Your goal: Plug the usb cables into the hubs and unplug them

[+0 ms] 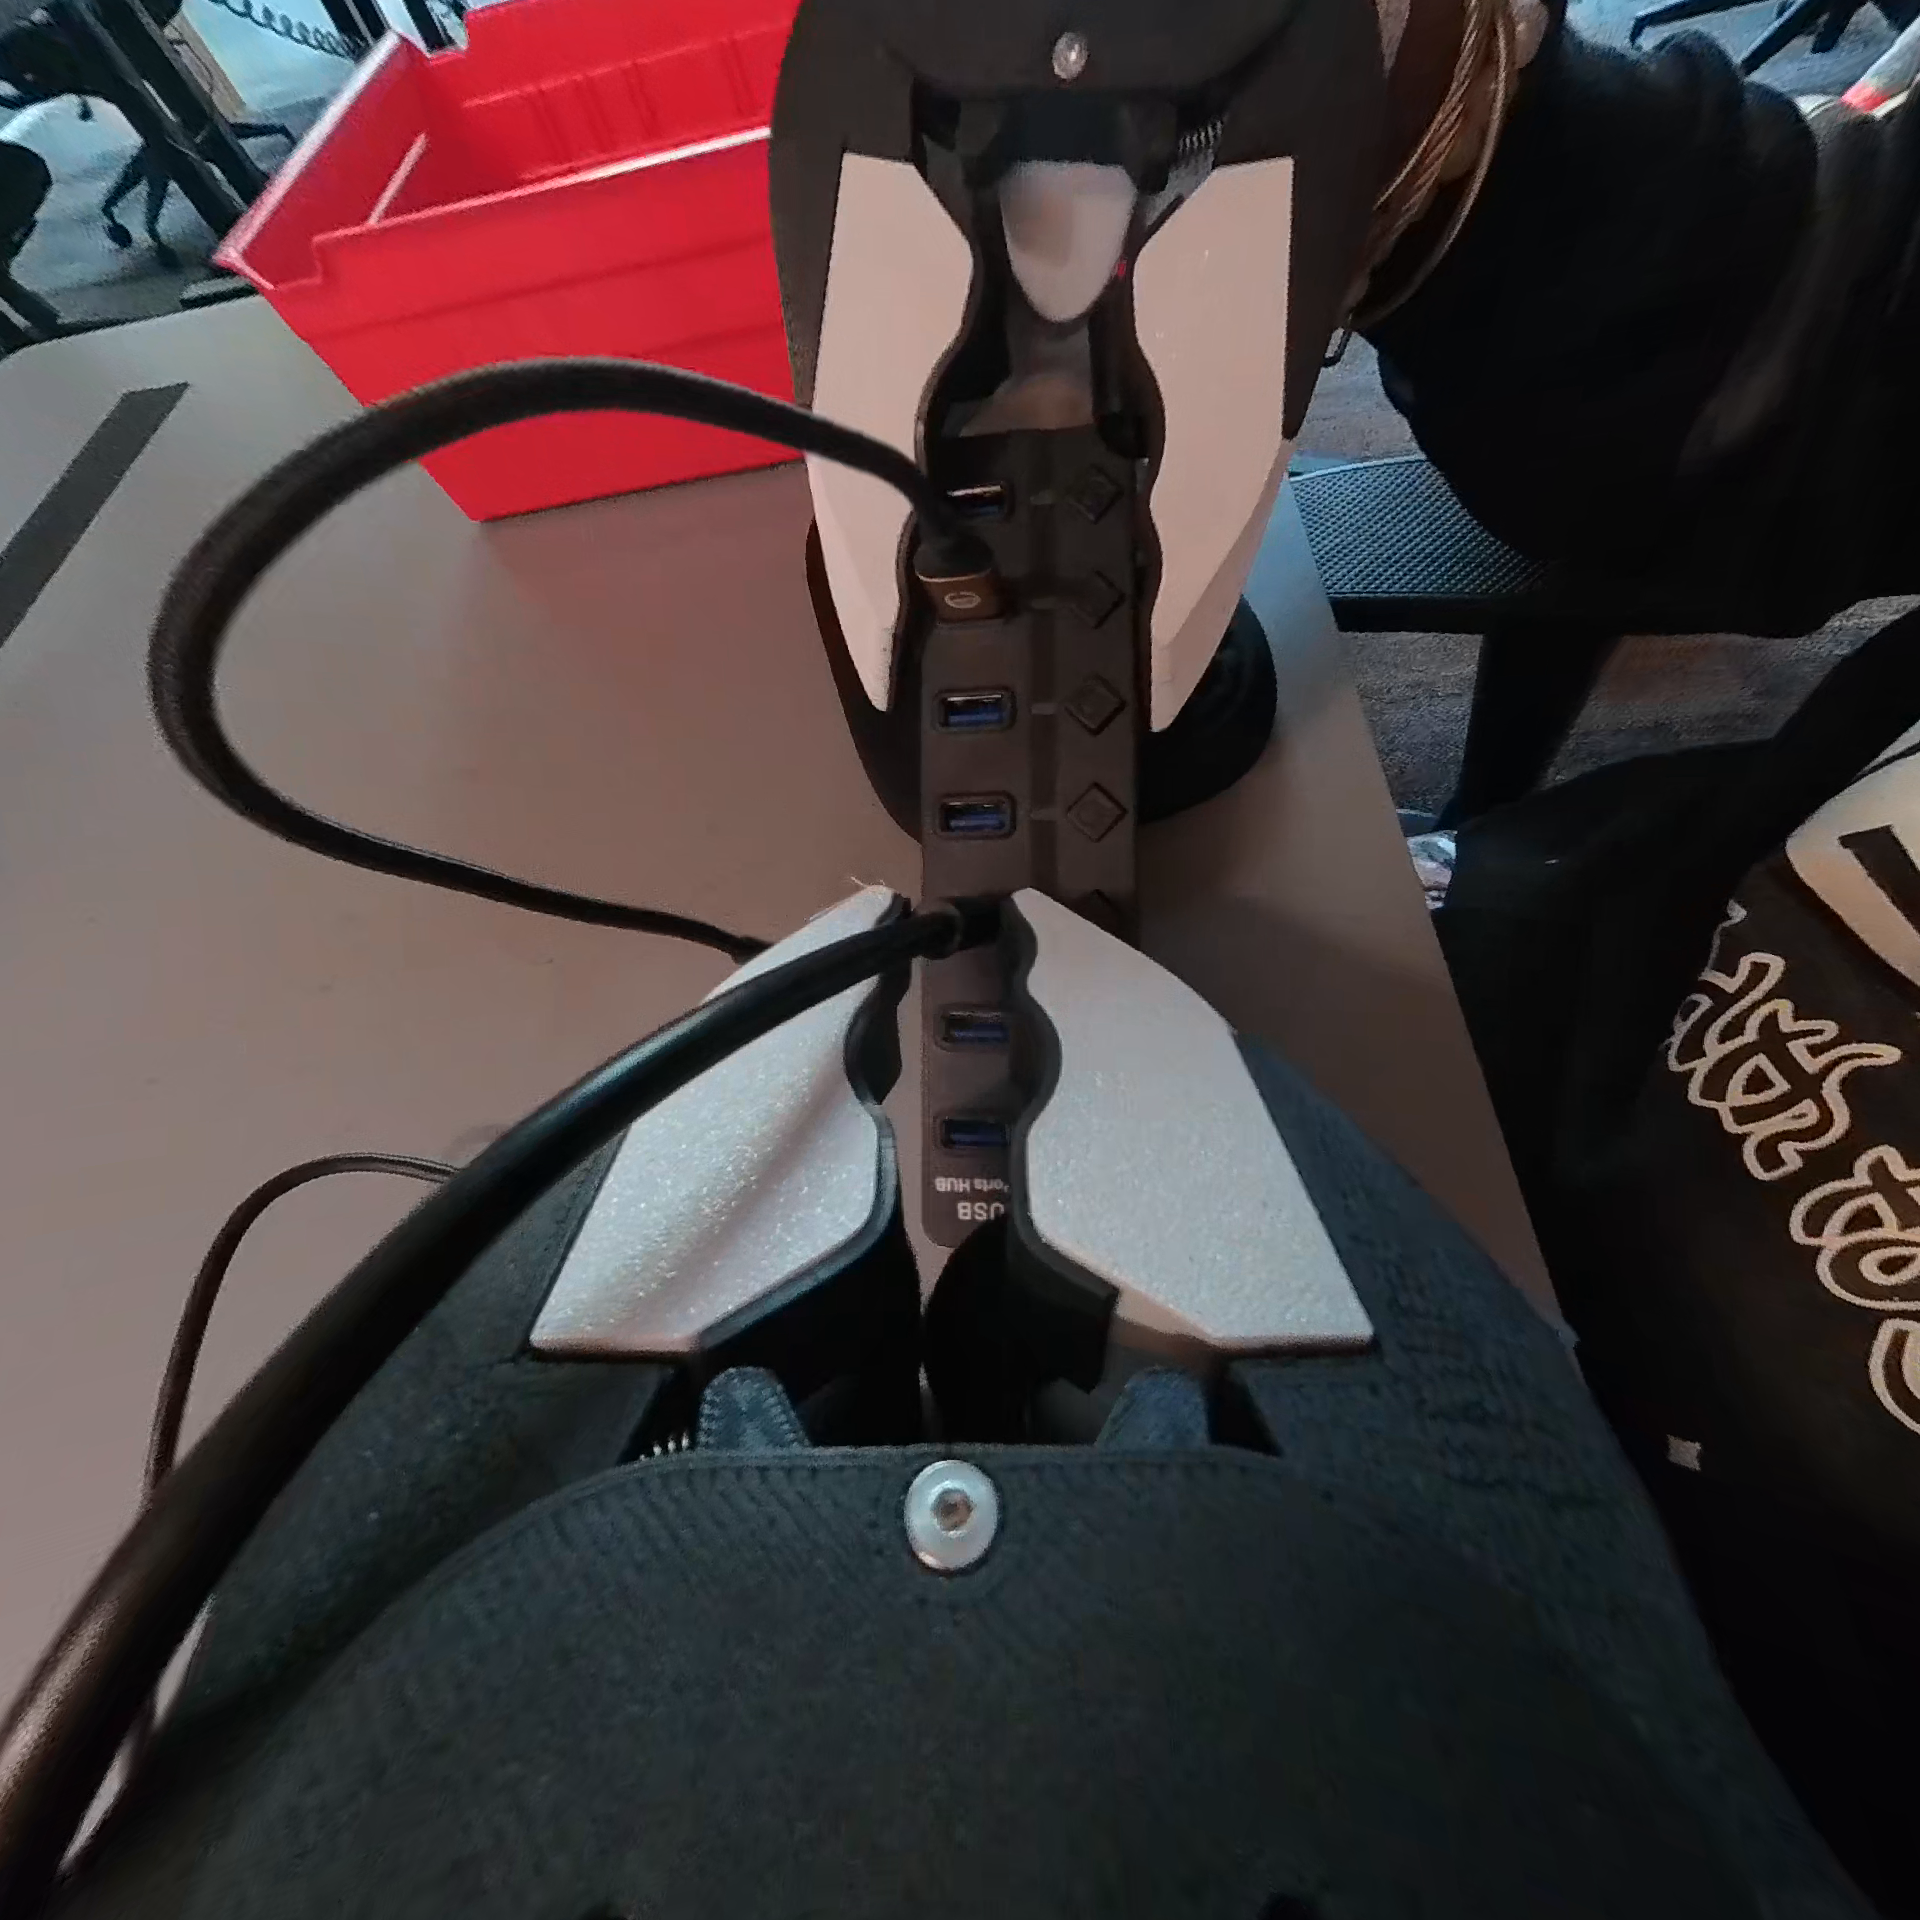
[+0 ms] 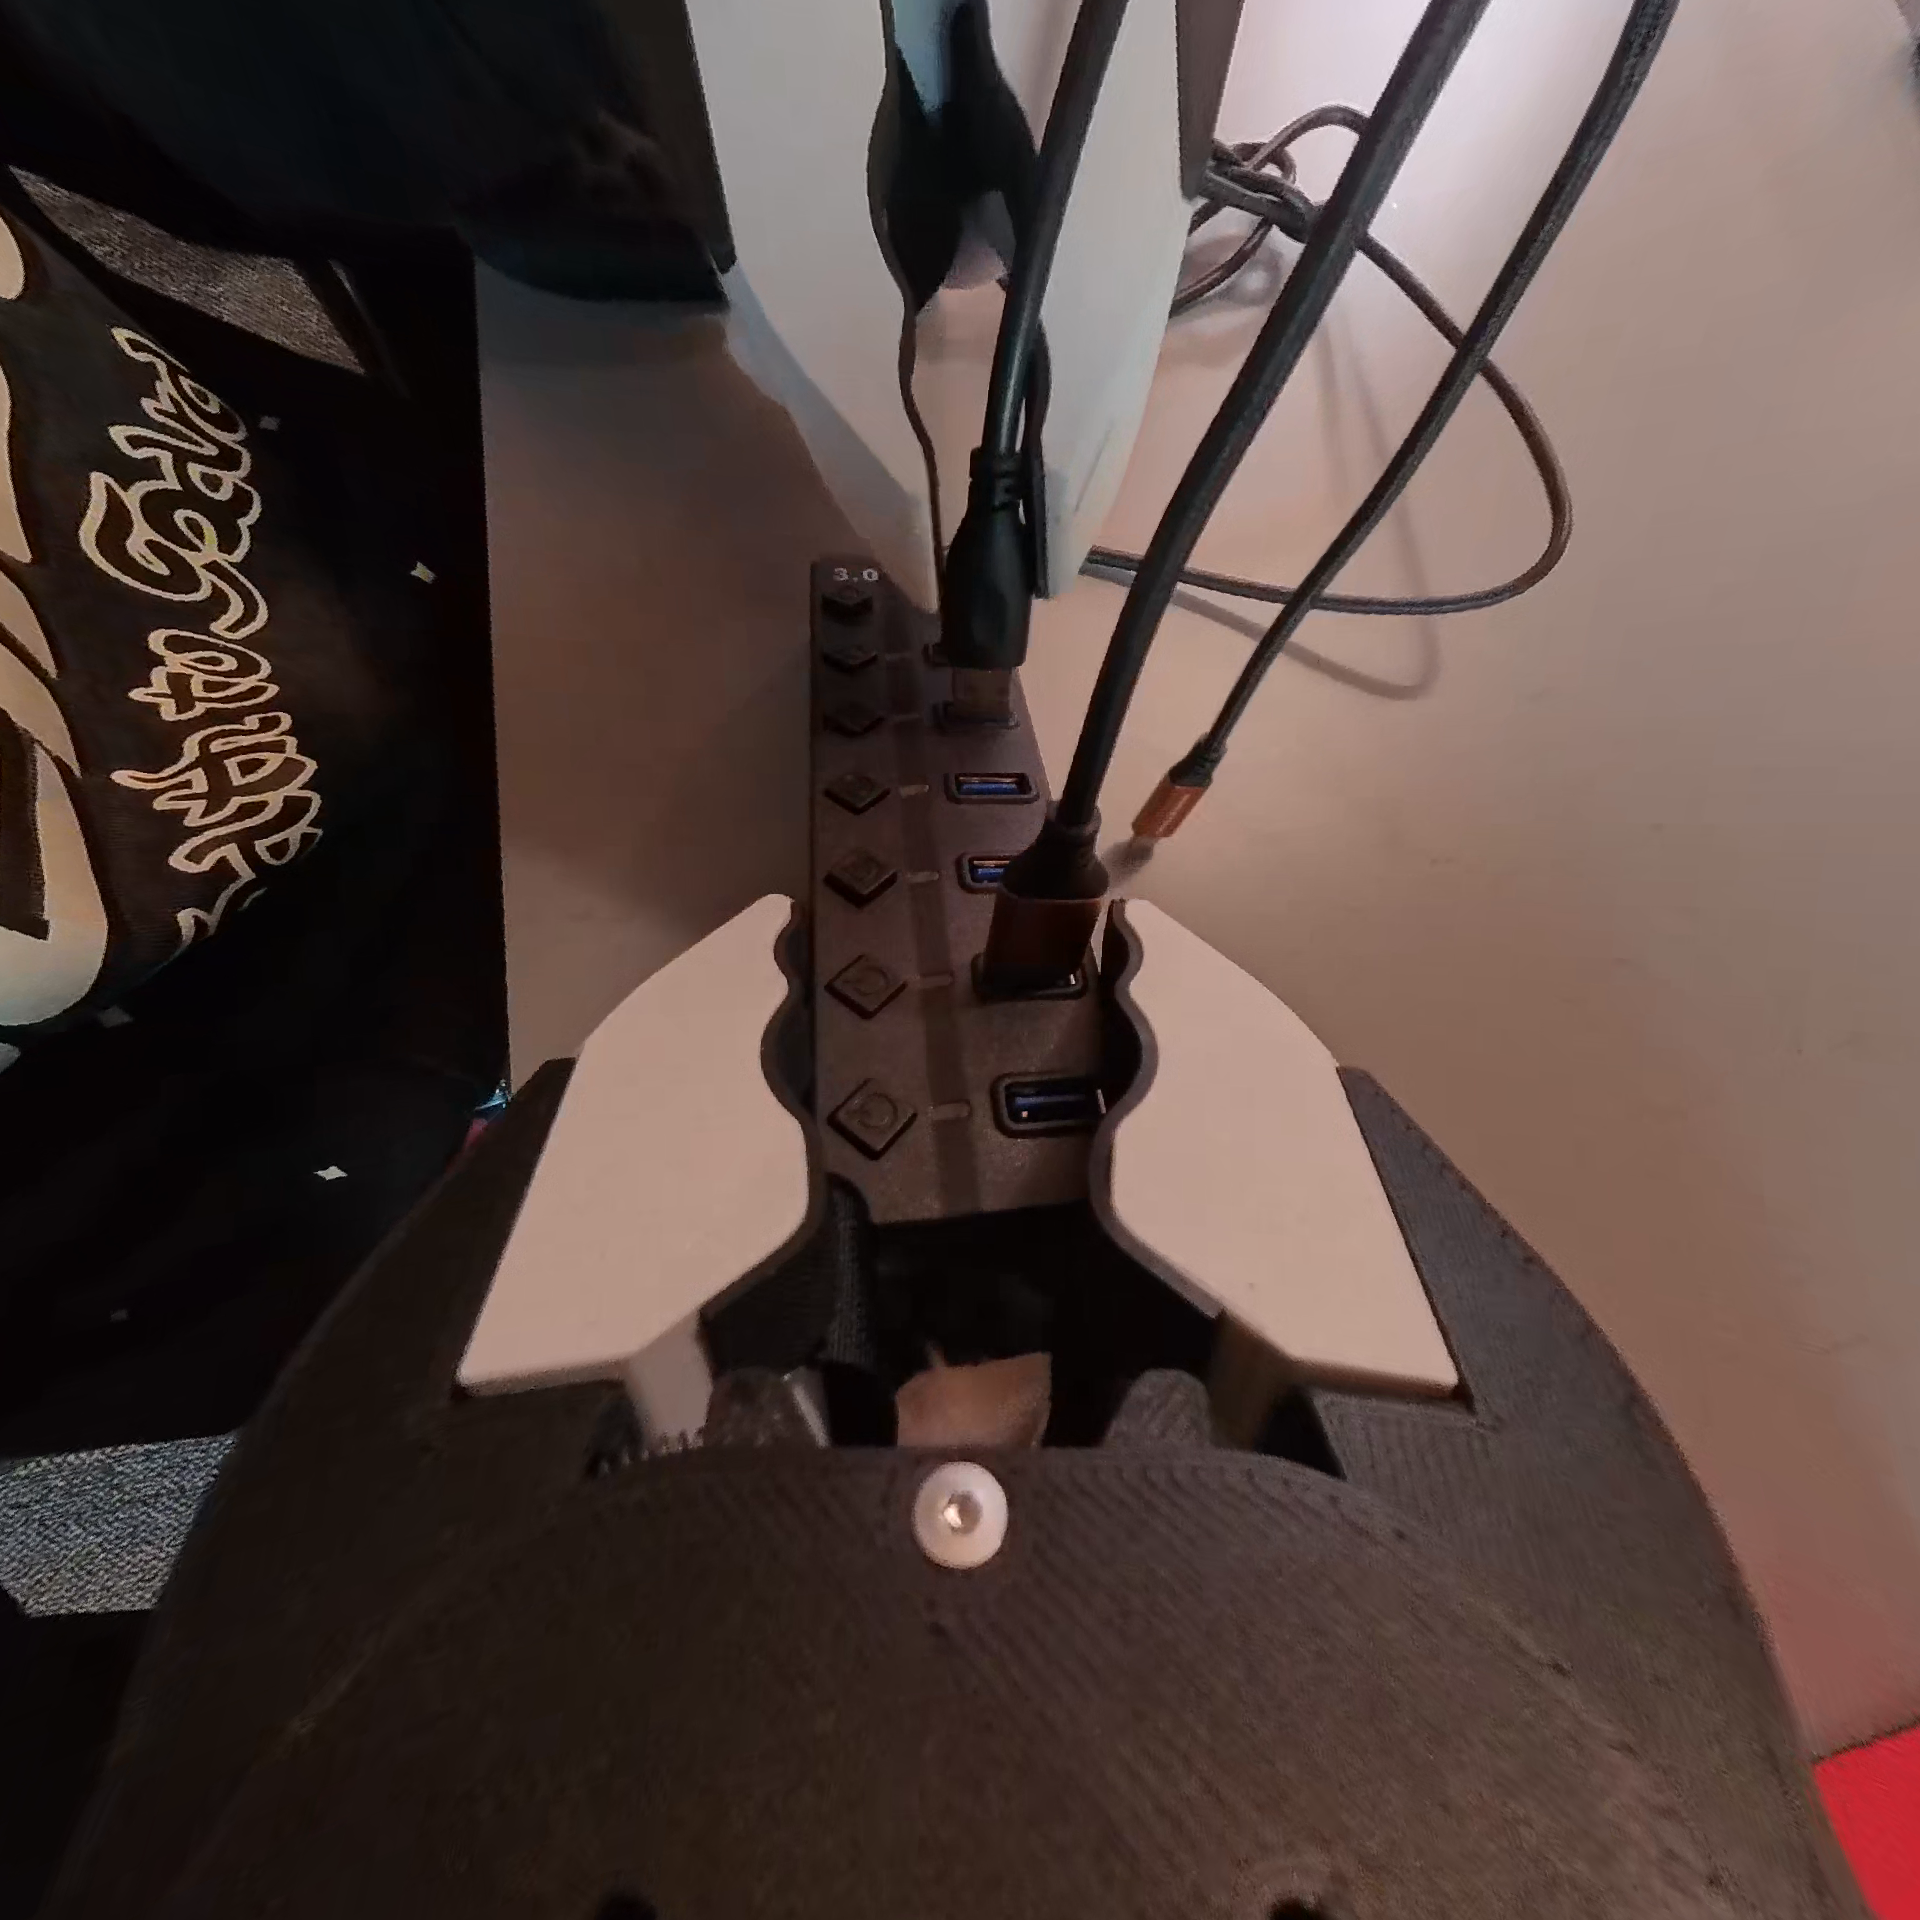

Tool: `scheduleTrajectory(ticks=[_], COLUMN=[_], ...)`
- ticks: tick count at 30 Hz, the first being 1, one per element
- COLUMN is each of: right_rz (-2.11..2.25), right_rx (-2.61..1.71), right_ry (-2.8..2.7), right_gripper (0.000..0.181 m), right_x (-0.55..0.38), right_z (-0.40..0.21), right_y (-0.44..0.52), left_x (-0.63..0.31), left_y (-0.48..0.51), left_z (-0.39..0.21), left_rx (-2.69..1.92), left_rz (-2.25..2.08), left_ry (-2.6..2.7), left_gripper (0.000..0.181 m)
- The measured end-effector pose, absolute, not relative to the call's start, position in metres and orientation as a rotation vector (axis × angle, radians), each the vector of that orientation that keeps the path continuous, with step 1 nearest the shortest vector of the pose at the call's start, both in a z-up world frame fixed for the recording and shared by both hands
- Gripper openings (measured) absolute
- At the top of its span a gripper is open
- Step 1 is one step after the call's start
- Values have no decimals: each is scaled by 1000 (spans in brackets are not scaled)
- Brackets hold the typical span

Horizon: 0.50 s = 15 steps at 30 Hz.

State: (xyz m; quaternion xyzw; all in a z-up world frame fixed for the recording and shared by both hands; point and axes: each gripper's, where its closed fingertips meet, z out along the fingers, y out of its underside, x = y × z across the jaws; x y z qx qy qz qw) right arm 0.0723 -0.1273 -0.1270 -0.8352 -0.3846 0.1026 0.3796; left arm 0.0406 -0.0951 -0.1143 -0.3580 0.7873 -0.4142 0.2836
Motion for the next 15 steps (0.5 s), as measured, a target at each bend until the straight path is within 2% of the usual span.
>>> scheduleTrajectory(ticks=[15], right_rz=[261], right_rx=[-2126], right_ry=[-1028], right_gripper=[54], right_x=[73], right_z=[-131], right_y=[-128], left_x=[45], left_y=[-99], left_z=[-124], left_rx=[-1041], left_rz=[-1108], left_ry=[2168], left_gripper=[16])
